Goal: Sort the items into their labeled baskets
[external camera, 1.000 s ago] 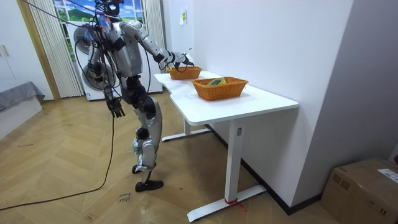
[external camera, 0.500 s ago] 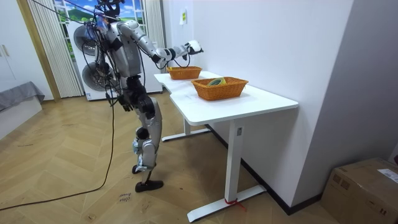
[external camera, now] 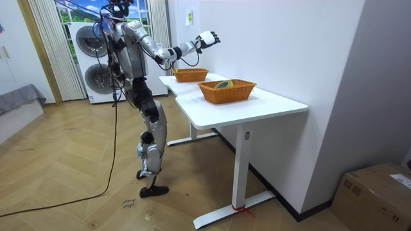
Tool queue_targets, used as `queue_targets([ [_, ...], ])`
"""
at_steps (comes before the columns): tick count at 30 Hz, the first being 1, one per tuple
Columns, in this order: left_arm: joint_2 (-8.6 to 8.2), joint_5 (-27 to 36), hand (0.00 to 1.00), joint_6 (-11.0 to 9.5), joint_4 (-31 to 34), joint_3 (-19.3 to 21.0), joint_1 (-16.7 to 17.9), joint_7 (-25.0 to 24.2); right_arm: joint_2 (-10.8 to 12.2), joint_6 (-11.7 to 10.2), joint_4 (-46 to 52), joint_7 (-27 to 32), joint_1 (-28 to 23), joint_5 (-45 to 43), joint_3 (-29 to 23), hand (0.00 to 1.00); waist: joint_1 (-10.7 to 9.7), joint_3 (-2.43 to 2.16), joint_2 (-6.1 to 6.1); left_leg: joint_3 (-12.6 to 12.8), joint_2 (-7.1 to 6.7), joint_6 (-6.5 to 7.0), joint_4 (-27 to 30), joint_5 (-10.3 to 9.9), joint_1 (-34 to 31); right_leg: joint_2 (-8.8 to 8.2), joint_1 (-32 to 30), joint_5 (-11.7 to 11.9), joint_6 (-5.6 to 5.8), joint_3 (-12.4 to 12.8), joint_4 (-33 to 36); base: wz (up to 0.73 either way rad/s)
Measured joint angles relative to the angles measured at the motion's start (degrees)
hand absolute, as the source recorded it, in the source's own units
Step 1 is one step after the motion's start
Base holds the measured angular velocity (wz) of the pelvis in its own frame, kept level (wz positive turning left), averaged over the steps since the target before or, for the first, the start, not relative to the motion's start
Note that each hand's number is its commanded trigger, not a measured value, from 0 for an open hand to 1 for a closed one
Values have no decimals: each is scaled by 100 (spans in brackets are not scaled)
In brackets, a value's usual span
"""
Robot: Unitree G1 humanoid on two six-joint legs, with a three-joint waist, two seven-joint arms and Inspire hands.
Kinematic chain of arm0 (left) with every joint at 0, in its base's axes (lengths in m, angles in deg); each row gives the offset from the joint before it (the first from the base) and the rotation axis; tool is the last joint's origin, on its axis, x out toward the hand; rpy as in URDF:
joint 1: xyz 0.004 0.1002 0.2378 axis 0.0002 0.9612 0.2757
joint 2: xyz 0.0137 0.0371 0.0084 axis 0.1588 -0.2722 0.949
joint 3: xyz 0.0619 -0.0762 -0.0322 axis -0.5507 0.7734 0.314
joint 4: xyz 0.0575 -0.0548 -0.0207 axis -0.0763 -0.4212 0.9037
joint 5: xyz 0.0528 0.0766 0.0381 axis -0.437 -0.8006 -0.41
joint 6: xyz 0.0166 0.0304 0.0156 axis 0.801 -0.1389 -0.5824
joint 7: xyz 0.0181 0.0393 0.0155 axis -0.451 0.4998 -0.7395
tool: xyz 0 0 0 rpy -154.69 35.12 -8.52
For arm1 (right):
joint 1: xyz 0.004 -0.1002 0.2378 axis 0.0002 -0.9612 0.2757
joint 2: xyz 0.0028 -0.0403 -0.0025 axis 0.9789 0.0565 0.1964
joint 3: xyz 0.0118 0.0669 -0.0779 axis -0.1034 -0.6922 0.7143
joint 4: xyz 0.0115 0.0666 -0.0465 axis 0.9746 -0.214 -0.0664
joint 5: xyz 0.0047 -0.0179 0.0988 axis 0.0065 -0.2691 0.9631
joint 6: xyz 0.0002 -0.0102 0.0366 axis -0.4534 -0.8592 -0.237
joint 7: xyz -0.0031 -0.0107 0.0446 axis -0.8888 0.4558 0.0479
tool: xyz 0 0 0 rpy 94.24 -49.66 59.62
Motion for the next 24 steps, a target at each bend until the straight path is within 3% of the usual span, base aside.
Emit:
queue_targets([
  [4, -1, 5, 0, -66, -63, -5, -26, 170, -6, -50, 97, 202, 0, 190, -135, 0, -68, 52, -3, 122, 49, -18, -48, -11, 85, 32, 1, 14, -23, 15, -27, -12],
  [7, 5, -3, 0, -77, -131, 15, -67, 237, -11, -102, 125, 312, 0, 217, -279, 0, -105, 51, 2, 171, 112, -46, -70, -30, 48, 122, 7, 93, -58, 95, -195, -18],
  [10, -1, -11, 0, -79, -135, 23, -71, 218, -11, -119, 303, 425, -4, 319, -599, 0, -217, 30, 36, 277, 140, -54, -72, -41, 86, 169, 35, 107, -60, 198, -276, -10],
  [12, -9, -15, 0, -78, -134, 21, -75, 228, -48, -166, 384, 545, -4, 475, -717, 0, -301, -16, 70, 339, 149, -56, -103, -40, 119, 178, 35, 113, -65, 249, -294, -16],
  [15, -4, -9, 0, -78, -134, 100, -70, 286, -243, -169, 395, 640, -12, 923, -826, 0, -416, -34, 93, 497, 185, -61, -254, -36, 294, 211, 64, 113, -66, 418, -293, -27],
  [18, 30, -13, 0, -72, -173, 257, -65, 407, -381, -166, 397, 684, -47, 1357, -1084, 0, -612, -28, 13, 564, 222, -89, -286, -50, 369, 251, 96, 116, -70, 484, -305, -16],
  [20, 47, -11, 0, -67, -175, 259, -45, 455, -406, -165, 397, 756, -117, 1533, -1264, 0, -714, -56, -48, 601, 242, -106, -292, -61, 396, 271, 123, 120, -77, 494, -344, -11],
  [22, 43, 9, 0, -71, -175, 244, -55, 478, -426, -165, 389, 867, -143, 1546, -1408, 0, -780, -19, -98, 738, 303, -137, -302, -81, 440, 341, 115, 163, -132, 652, -399, -35],
  [24, 41, 12, 0, -71, -176, 240, -46, 489, -427, -165, 390, 915, -161, 1541, -1467, 0, -850, -11, -111, 822, 346, -158, -324, -94, 440, 384, 56, 180, -158, 732, -396, -32],
])
